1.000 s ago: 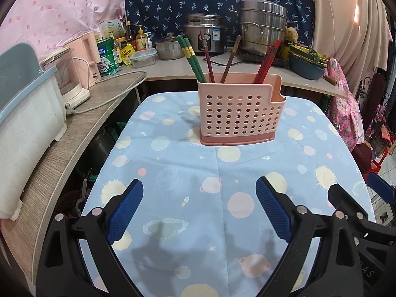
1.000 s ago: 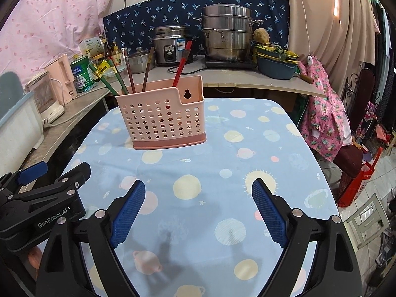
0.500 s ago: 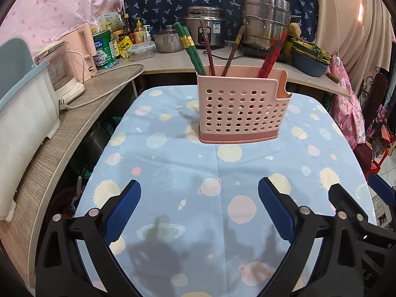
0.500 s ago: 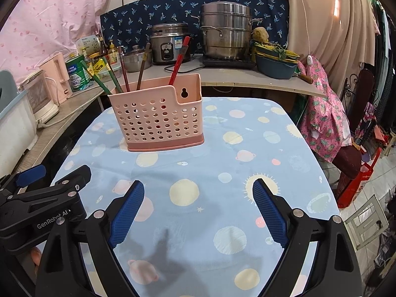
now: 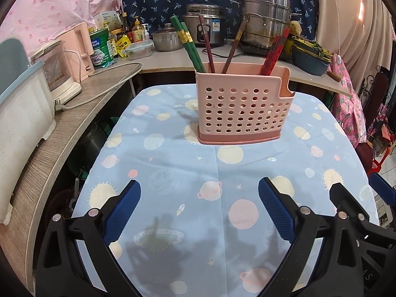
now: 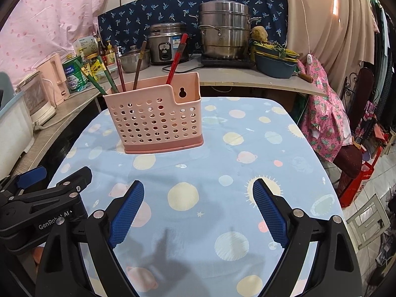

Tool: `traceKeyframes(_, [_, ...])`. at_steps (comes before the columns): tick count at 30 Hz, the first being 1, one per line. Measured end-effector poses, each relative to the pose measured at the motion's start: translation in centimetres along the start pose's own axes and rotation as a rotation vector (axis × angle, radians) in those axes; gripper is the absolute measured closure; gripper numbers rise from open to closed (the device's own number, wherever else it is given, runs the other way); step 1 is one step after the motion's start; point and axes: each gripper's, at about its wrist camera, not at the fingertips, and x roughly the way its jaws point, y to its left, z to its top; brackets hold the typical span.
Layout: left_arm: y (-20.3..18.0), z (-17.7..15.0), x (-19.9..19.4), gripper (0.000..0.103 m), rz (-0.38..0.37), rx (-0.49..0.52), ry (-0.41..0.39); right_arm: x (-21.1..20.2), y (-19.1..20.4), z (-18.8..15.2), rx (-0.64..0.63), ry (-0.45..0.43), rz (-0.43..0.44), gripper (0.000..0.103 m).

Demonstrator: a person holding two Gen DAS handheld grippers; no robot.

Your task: Organize utensils

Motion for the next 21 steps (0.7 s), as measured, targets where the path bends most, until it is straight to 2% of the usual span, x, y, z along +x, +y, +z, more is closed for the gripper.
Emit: traceKeyframes(21, [0.13,0.93,0.47,0.011,0.025,0.011,-0.025,0.93,0.07,0.75,0.0,-0.013,-0.004,0.017])
